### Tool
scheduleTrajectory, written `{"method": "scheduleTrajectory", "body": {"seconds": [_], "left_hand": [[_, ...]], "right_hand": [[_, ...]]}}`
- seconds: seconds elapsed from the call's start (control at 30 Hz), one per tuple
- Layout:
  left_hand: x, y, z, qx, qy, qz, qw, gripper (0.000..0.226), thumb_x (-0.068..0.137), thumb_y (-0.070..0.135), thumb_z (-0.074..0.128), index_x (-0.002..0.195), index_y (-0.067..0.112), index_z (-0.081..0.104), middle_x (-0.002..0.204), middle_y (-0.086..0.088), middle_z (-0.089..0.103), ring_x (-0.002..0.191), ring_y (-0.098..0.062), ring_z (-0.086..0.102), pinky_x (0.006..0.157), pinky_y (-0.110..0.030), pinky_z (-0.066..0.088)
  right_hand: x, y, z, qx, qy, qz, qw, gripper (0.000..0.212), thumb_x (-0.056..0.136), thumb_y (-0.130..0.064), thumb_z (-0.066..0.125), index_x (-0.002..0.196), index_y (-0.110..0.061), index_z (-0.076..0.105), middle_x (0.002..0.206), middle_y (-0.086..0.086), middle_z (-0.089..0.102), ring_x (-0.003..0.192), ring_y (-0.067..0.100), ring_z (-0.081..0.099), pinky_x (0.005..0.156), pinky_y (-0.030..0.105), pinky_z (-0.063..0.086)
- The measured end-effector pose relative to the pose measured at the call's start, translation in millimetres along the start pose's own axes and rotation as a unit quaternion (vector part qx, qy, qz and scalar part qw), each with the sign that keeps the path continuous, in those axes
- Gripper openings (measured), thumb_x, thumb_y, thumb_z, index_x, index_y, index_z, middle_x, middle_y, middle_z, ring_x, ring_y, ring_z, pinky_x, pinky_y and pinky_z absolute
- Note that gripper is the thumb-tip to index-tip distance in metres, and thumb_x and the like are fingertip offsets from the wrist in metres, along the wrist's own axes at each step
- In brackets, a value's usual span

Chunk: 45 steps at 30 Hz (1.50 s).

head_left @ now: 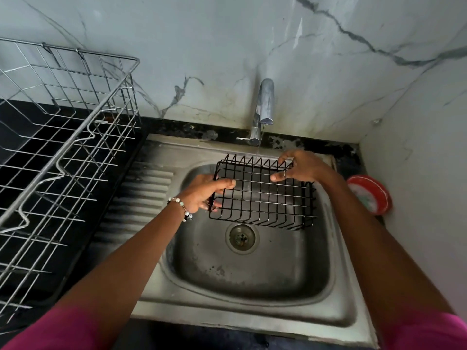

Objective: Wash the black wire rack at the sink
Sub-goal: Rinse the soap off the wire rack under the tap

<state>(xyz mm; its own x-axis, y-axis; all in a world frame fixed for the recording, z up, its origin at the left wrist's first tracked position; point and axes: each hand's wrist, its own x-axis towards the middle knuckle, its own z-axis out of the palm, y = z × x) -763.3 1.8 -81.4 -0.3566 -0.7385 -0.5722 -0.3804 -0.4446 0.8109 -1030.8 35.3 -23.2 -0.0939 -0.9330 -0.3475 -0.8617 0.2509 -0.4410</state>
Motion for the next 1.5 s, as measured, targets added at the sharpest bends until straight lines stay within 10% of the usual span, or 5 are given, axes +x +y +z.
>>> {"method": "scheduleTrajectory", "body": {"seconds": [0.17,0.37,0.7,1.5], "left_hand": [[7,13,-5,0.01,0.023,0.011,1.0,0.042,0.075,0.03,0.08,0.107,0.006,0.067,0.099,-0.006,0.068,0.078,-0.019,0.064,0.058,-0.035,0.057],[16,22,-11,0.026,0.023,0.02,0.999,0.038,0.075,0.029,0.079,0.104,0.007,0.068,0.1,-0.007,0.069,0.073,-0.015,0.061,0.054,-0.028,0.053],[24,26,-15,-0.003,0.036,0.014,0.999,0.063,0.044,0.045,0.084,0.094,0.01,0.07,0.105,-0.012,0.07,0.058,-0.023,0.059,0.057,-0.029,0.039],[17,24,-24,-0.085,0.08,0.015,0.993,0.04,0.076,0.022,0.078,0.11,0.005,0.063,0.109,-0.012,0.065,0.072,-0.027,0.059,0.078,-0.046,0.053]], "right_hand": [[12,-27,-8,-0.098,0.041,-0.005,0.994,0.043,0.084,-0.038,0.067,0.118,-0.011,0.062,0.132,0.015,0.054,0.124,0.033,0.048,0.107,0.051,0.033],[8,-71,-21,0.416,-0.105,0.014,0.903,0.024,0.095,0.007,0.043,0.108,0.008,0.062,0.107,0.028,0.066,0.096,0.033,0.069,0.083,0.041,0.057],[6,-84,-28,0.396,-0.085,0.052,0.913,0.025,0.092,0.013,0.04,0.104,0.012,0.062,0.1,0.028,0.066,0.093,0.033,0.07,0.08,0.038,0.058],[1,-84,-36,0.438,-0.132,0.046,0.888,0.029,0.093,0.014,0.036,0.11,0.012,0.06,0.107,0.029,0.066,0.098,0.034,0.068,0.087,0.041,0.056]]}}
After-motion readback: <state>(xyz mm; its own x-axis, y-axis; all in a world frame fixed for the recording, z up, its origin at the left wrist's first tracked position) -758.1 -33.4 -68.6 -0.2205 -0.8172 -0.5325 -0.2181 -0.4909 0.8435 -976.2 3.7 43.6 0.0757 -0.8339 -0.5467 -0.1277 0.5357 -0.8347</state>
